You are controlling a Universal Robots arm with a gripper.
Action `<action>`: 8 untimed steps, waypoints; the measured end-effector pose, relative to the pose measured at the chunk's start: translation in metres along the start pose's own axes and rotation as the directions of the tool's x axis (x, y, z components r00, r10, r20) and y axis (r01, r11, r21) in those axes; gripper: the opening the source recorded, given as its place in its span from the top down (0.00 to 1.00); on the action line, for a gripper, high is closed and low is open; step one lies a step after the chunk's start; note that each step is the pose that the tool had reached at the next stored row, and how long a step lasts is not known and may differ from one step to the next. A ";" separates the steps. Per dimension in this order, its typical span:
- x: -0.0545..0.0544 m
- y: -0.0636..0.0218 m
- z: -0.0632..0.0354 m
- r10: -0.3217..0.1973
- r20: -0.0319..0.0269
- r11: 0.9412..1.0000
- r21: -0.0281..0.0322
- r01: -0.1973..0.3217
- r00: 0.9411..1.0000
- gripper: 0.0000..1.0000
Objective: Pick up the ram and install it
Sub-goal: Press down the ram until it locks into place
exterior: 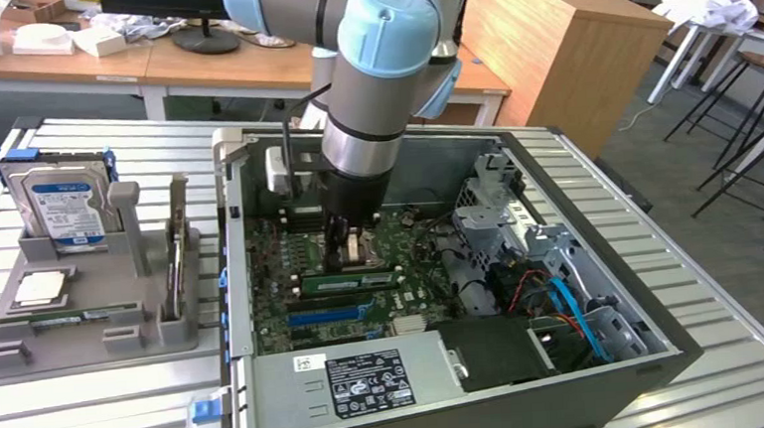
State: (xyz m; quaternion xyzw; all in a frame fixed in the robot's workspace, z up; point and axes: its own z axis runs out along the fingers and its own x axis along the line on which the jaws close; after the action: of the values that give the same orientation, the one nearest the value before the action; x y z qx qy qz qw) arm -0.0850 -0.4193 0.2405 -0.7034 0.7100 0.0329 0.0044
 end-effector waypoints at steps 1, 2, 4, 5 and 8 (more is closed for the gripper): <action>0.000 0.0000 0.0008 0.000 0.000 1.000 0.000 0.000 1.000 0.90; 0.000 -0.0001 0.0015 0.000 0.000 1.000 0.000 0.000 1.000 0.90; 0.000 -0.0001 0.0032 0.000 0.000 1.000 0.000 0.000 1.000 0.90; 0.000 -0.0002 0.0039 0.000 0.000 1.000 0.000 0.000 1.000 0.90; 0.000 -0.0002 0.0050 0.000 0.000 1.000 0.000 0.000 1.000 0.90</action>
State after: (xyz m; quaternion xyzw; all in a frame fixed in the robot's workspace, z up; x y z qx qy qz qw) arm -0.0850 -0.4193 0.2355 -0.7034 0.7100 0.0329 0.0043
